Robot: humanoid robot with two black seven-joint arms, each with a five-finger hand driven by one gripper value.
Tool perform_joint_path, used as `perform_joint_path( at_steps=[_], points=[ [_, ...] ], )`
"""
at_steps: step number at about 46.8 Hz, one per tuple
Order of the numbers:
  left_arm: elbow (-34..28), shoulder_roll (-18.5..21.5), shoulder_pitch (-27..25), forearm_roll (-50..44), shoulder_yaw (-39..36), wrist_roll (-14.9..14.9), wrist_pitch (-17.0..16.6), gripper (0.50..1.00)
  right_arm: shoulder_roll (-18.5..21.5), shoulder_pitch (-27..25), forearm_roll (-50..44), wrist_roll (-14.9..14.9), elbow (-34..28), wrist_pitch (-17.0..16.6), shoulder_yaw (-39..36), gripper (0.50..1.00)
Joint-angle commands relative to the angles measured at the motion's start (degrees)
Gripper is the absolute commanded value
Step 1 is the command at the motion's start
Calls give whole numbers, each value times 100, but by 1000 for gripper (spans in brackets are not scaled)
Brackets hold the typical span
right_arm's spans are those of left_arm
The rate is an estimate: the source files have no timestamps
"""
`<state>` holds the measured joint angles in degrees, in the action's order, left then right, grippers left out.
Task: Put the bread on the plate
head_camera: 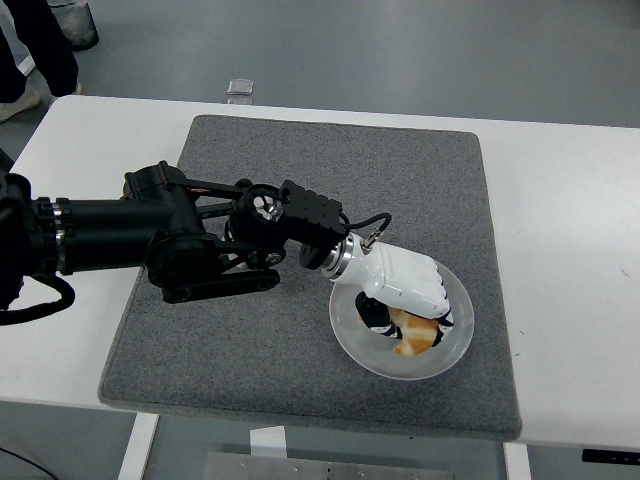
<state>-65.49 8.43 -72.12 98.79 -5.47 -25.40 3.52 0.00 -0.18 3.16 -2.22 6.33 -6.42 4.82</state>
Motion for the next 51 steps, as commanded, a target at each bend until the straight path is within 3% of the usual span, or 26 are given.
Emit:
perform_joint_path(
  at_steps=[1,10,18,22,25,27,31,36,51],
  points=[
    [10,1,49,0,-24,0,0,500,0,0,0,-6,0,1,-7,952],
    [18,1,67,-9,-7,9,-27,500,0,0,0,-6,0,1,1,952],
    [18,1,172,-53,-6,18,-290,500,0,0,0,3,0,1,1,952],
    [10,1,199,-88,-6,27,-334,734,0,0,0,3,0,1,1,954],
    [10,1,207,-97,-6,18,-334,788,0,0,0,3,0,1,-7,952],
    [10,1,207,-105,-6,18,-334,865,0,0,0,-6,0,1,1,952],
    [10,1,251,-114,-6,27,-334,932,0,0,0,3,0,1,1,952],
    [1,1,269,-123,2,27,-334,984,0,0,0,3,0,1,1,952],
    [-166,106,181,-729,512,0,-308,992,0,0,0,3,0,1,1,952]
  ],
)
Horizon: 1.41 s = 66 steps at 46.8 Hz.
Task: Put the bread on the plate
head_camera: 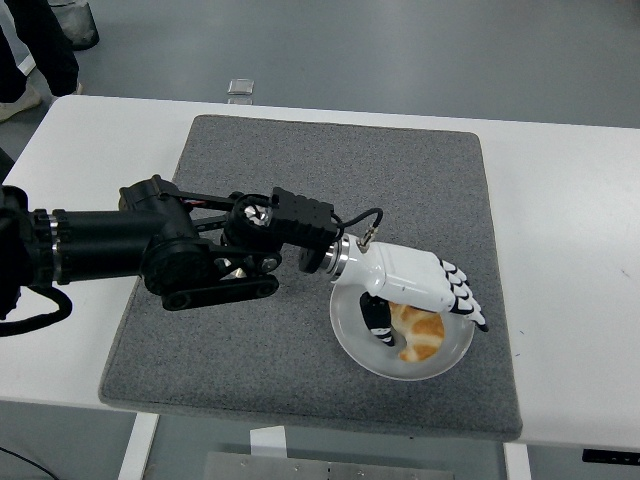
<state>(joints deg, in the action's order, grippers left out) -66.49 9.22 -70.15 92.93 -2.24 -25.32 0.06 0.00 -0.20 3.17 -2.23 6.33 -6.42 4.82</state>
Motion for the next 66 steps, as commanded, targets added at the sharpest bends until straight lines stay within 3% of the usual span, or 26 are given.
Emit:
perform_joint_path(
  at_steps=[1,13,30,35,38,41,45,57,66],
  points=[
    [-83,53,-25,-179,250,-8,38,992,0,2,0,-5,0,0,1,954],
    [-180,212,-140,-995,1261,-34,99,994,0,2,0,-5,0,0,1,952],
    [593,282,-210,-5335,2193,89,99,994,0,2,0,-5,0,0,1,952],
    [699,334,-219,-7005,2360,624,-23,994,0,2,0,-5,0,0,1,952],
    [717,475,-219,-7955,2500,984,-330,994,0,-6,0,-5,0,0,1,952],
    [787,572,-201,-8527,2536,1100,-638,994,0,2,0,-5,0,0,1,952],
    [980,642,-114,-8924,2580,1100,-815,994,0,2,0,4,0,0,1,952],
    [1244,1002,493,-9706,3345,1231,-850,994,0,2,0,4,0,0,-8,952],
    [1227,1398,1037,-10128,3748,1583,-701,999,0,2,0,4,0,0,-8,954]
  ],
)
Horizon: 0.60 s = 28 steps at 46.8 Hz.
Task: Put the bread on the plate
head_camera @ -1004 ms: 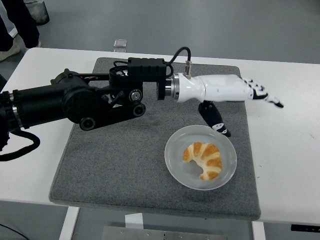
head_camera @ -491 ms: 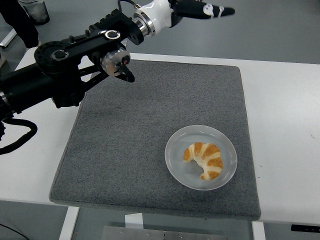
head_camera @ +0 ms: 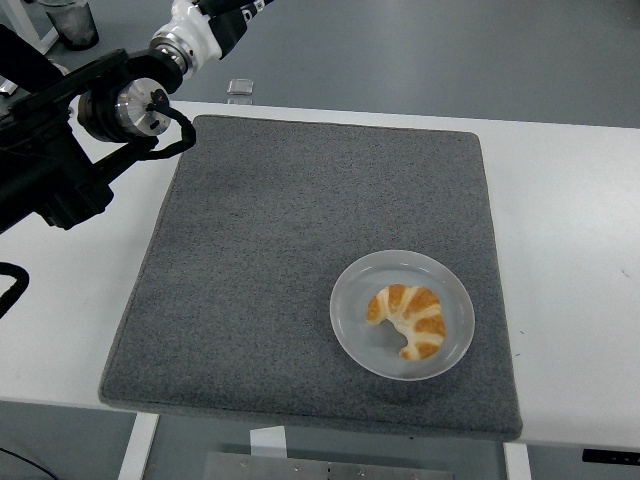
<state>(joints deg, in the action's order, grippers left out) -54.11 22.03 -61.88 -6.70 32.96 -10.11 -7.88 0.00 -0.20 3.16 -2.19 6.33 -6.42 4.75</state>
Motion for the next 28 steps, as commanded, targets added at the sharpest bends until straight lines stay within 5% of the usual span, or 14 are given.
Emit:
perform_joint_path(
  at_steps=[1,11,28],
  points=[
    [-12,169,289,-218,316,80,154,999,0,2,0,-1,0,0,0,952],
    [23,372,1150,-253,878,71,1420,1000,0,2,0,-1,0,0,0,952],
    [1201,82,1450,-236,1160,-685,2115,1000,0,-7,0,-10,0,0,9,952]
  ],
)
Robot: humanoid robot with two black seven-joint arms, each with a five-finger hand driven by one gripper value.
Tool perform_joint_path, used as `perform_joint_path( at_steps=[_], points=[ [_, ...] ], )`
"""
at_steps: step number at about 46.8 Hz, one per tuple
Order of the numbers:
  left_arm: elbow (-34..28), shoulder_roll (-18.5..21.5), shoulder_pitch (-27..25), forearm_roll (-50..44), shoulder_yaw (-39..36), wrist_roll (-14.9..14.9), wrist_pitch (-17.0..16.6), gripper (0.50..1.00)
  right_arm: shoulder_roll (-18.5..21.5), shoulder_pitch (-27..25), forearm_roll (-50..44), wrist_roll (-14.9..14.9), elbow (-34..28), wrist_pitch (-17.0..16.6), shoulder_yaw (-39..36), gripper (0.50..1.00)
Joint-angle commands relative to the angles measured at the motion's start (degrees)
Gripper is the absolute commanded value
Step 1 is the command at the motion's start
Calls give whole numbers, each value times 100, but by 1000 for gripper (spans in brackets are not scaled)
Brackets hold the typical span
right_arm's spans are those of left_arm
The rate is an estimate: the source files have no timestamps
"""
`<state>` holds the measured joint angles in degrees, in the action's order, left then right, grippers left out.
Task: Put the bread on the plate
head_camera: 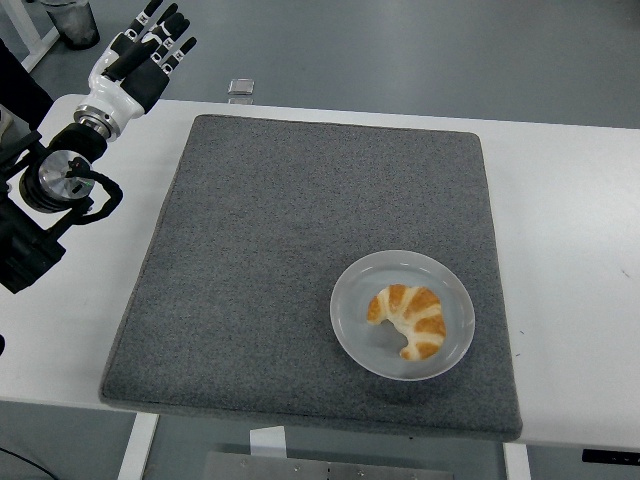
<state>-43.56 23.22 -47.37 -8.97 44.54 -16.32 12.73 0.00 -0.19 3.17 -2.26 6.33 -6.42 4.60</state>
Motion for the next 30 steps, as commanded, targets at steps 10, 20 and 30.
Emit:
perform_joint_path(
  at_steps=[10,20,30],
  points=[
    [453,-247,0,-26,28,-170,89,1000,0,-7,17,7,0,-9,6,952],
    [497,-292,0,-26,81,-187,81,1000,0,-7,61,7,0,-9,-3,952],
    [506,-300,8,-26,160,-196,81,1000,0,-7,70,7,0,0,6,952]
  ],
)
